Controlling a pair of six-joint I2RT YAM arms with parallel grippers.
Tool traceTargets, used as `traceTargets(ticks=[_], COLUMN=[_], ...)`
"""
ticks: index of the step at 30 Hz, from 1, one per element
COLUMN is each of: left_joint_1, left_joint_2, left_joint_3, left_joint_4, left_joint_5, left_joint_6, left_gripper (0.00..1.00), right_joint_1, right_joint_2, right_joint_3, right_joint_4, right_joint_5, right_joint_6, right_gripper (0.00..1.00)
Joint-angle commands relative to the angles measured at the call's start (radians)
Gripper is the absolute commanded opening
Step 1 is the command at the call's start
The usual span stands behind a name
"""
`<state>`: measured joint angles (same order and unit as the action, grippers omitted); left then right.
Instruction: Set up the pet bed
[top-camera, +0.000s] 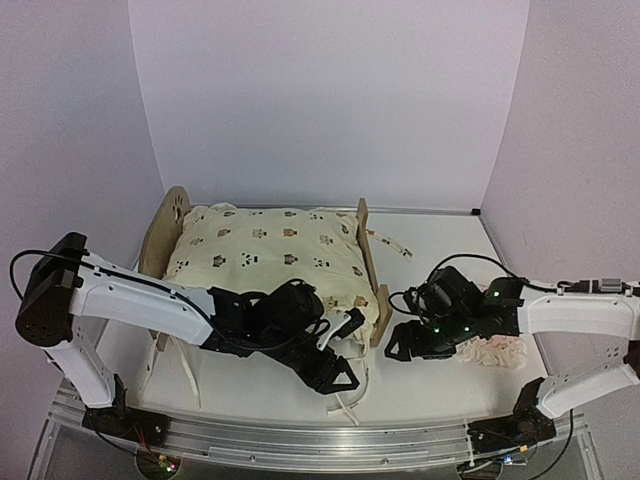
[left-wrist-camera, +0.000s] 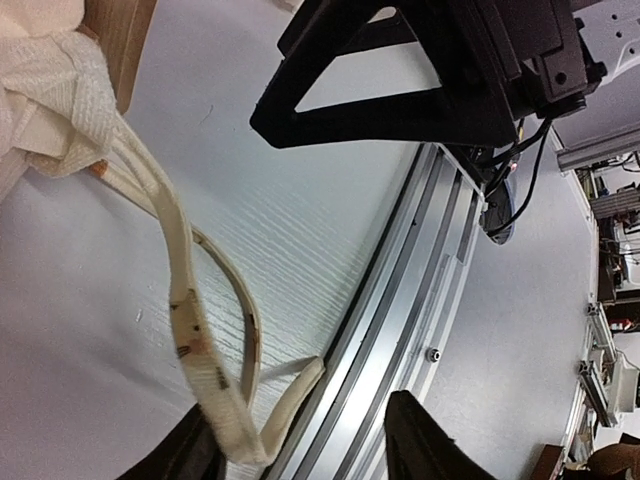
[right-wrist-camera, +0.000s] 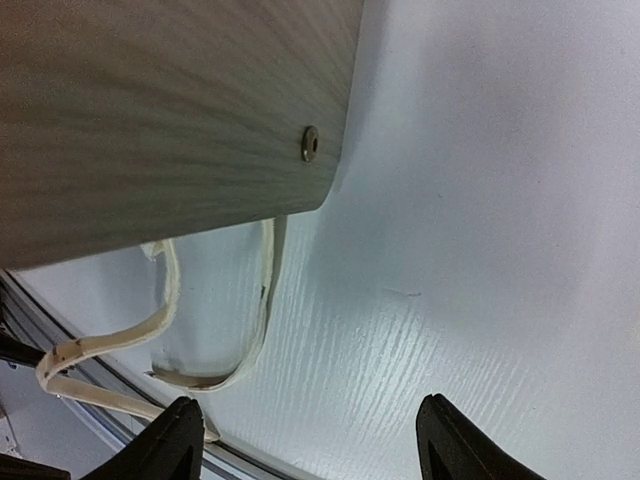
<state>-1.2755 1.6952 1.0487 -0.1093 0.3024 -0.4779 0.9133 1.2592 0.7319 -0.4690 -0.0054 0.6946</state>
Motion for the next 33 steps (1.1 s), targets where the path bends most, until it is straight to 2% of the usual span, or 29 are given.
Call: traceTargets(ticks=[1,3,5,8,12,15,18,21,22,24,27,29,33], left_joint_1=[0.002,-0.002,-0.012,-0.025,-0.027,-0.032,-0.05,-0.079,-0.09,-0.106,-0.132,-0.14,-0.121], left_joint_2=[0.054,0.087,0.14,0.224,0.323,0.386,0.376,0.326,0.313,0.27,0.177,0.12,0.06], left_joint_3=[0.002,0.007,0.038,0.101,0.178,0.268,0.319,0.359,0.379,0.392,0.367,0.358,0.226], left_joint_4=[0.095,0.175,0.231,0.277,0.35,0.327,0.231,0.006,-0.076,-0.197,-0.269,-0.326,-0.3], left_joint_5=[0.039,0.129,0.185,0.242,0.293,0.319,0.298,0.151,0.1,0.047,-0.009,-0.109,-0.357], left_joint_6=[0.008,-0.012,-0.029,-0.056,-0.102,-0.108,-0.057,0.033,0.055,0.076,0.085,0.101,0.097], left_gripper=[0.44,0.25,0.11,0.05,0.15,0.31,0.53,0.92,0.98,1.0,1.0,1.0,0.99], right_joint_1=[0.044,0.051,0.054,0.054,0.054,0.052,0.052,0.053,0.053,0.052,0.052,0.051,0.052], right_joint_2=[0.043,0.04,0.016,-0.055,-0.173,-0.245,-0.286,-0.301,-0.302,-0.299,-0.285,-0.274,-0.252], right_joint_3=[-0.007,-0.011,-0.02,-0.03,-0.043,-0.057,-0.062,-0.06,-0.057,-0.048,-0.027,-0.016,-0.005], right_joint_4=[0.074,0.079,0.079,0.021,-0.102,-0.155,-0.189,-0.21,-0.214,-0.218,-0.225,-0.228,-0.226], right_joint_5=[-0.014,-0.002,0.026,0.139,0.304,0.369,0.384,0.39,0.394,0.402,0.417,0.426,0.43], right_joint_6=[0.018,0.019,0.019,0.029,0.045,0.051,0.055,0.054,0.052,0.043,0.028,0.025,0.022], right_gripper=[0.72,0.72,0.72,0.72,0.75,0.76,0.76,0.77,0.77,0.78,0.79,0.8,0.8])
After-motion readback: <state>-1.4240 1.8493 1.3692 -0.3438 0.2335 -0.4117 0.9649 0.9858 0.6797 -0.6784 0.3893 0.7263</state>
